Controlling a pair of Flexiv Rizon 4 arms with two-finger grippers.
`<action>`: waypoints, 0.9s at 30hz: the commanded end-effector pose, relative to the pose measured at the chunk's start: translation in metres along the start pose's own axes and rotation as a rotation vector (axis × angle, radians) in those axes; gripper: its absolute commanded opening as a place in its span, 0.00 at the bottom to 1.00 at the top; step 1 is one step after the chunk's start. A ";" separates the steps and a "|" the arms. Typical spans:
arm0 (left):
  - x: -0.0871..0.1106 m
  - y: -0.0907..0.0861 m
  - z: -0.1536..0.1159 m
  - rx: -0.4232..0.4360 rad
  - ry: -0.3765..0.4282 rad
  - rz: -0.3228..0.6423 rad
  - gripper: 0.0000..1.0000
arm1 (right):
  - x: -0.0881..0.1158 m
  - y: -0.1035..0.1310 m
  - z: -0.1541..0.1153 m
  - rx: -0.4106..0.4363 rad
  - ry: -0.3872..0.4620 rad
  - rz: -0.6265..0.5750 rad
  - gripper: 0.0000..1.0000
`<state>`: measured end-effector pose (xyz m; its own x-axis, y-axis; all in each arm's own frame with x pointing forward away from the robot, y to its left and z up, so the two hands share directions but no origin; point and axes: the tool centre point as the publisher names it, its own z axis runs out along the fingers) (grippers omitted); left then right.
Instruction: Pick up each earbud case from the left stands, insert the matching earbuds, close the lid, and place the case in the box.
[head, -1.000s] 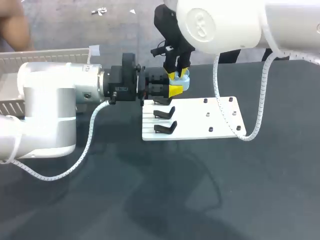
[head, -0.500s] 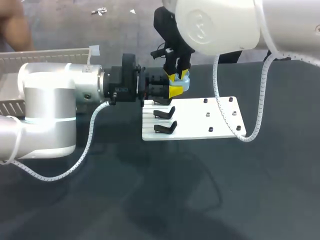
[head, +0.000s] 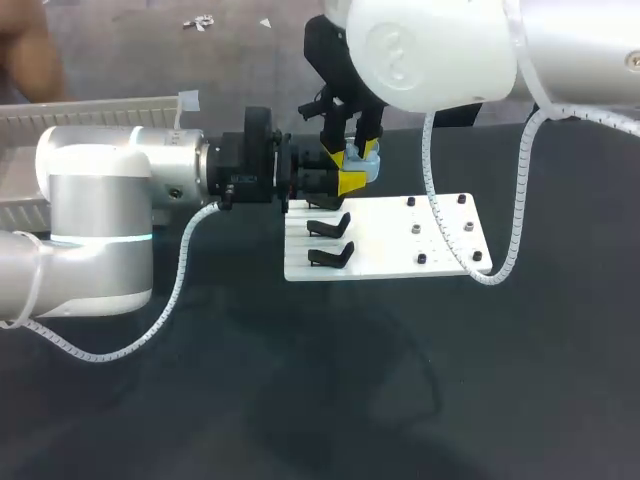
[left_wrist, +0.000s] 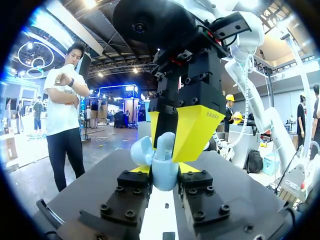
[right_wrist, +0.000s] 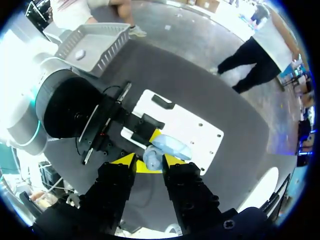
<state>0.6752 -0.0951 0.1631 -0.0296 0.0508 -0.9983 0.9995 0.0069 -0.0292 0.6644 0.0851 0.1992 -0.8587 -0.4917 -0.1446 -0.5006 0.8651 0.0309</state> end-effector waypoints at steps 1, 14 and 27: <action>-0.001 -0.002 0.000 -0.004 -0.004 0.004 0.00 | -0.001 -0.002 0.000 0.000 -0.002 -0.001 0.35; -0.001 -0.002 0.000 -0.004 -0.004 0.004 0.00 | -0.002 -0.003 -0.005 0.011 -0.005 0.003 0.39; -0.001 -0.002 0.000 -0.004 -0.004 0.004 0.00 | -0.002 -0.002 -0.019 0.007 -0.039 0.012 0.42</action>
<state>0.6749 -0.0953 0.1642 -0.0290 0.0509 -0.9983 0.9996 0.0060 -0.0288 0.6695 0.0861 0.2126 -0.8607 -0.4804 -0.1686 -0.4906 0.8711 0.0225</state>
